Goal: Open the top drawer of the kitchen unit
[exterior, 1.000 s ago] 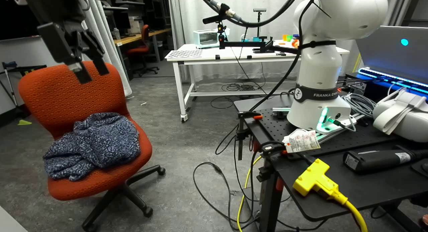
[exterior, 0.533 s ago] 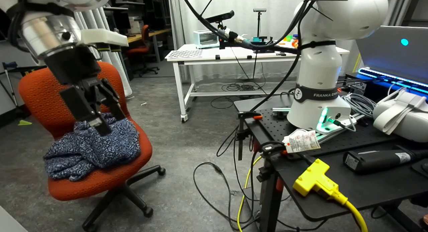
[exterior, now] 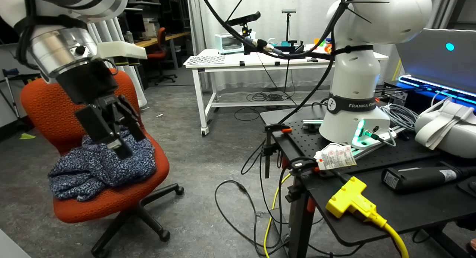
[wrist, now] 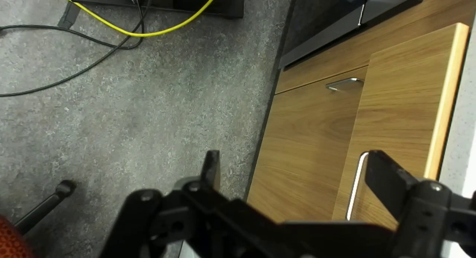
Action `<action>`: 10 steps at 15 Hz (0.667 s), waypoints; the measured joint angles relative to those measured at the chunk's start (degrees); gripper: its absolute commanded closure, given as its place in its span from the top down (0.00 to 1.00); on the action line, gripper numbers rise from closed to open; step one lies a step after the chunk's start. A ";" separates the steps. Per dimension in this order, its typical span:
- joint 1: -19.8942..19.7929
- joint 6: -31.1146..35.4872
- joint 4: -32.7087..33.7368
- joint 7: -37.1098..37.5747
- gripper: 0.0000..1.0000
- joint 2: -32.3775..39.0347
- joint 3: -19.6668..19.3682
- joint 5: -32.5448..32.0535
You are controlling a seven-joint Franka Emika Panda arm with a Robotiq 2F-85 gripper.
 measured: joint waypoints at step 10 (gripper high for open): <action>0.06 24.00 0.10 -1.66 1.00 11.32 3.93 10.05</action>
